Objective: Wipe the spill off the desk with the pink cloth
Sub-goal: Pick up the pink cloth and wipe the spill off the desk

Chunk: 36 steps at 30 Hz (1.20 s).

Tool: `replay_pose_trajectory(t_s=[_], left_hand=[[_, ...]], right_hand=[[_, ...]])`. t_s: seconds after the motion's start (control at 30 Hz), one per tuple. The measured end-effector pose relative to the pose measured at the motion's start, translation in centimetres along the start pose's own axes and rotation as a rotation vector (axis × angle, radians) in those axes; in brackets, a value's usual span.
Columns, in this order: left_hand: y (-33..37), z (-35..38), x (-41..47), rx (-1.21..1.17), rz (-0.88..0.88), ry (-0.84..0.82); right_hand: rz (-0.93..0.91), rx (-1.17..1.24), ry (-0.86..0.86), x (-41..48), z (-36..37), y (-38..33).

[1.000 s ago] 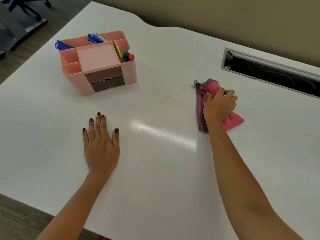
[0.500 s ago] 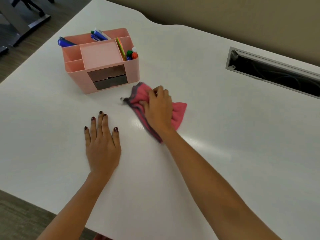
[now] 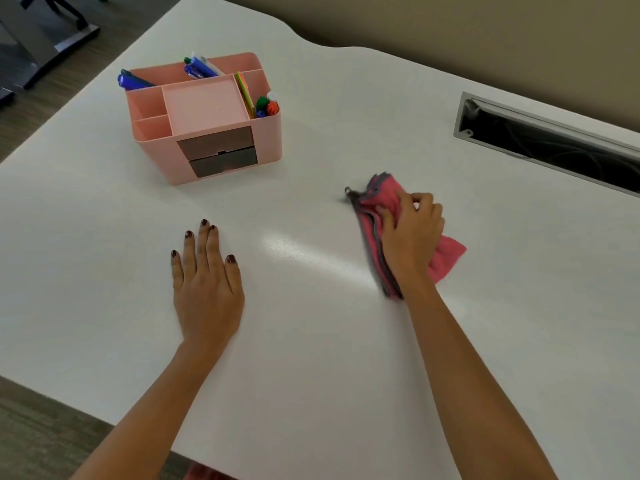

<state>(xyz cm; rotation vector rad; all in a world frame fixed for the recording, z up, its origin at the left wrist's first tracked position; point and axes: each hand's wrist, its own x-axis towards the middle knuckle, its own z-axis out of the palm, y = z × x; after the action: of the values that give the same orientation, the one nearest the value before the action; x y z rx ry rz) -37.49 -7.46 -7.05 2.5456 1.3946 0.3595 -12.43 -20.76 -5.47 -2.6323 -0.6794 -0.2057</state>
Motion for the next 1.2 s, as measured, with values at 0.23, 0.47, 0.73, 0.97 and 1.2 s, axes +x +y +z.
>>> replay_pose_trajectory(t_s=[0.23,0.47,0.73,0.97,1.2], left_hand=[[-0.2,0.3,0.1,0.009,0.008,0.017],[-0.1,0.0,0.0,-0.099,-0.004,0.026],[-0.5,-1.1,-0.5,-0.706,-0.198,0.145],[-0.8,-0.9,-0.5,-0.306,-0.022,0.045],[-2.0,-0.9,-2.0,-0.001,0.064,-0.021]], right_hand=[[-0.011,-0.042,-0.036,2.0,2.2,-5.4],[-0.43,0.05,-0.233,-1.8,3.7,-13.0],[-0.766,0.189,-0.346,-6.1,2.3,-11.8],[-0.693,0.151,-0.363,-7.6,-0.7,-5.8],[-0.012,-0.064,-0.022,-7.3,-2.4,-0.2]])
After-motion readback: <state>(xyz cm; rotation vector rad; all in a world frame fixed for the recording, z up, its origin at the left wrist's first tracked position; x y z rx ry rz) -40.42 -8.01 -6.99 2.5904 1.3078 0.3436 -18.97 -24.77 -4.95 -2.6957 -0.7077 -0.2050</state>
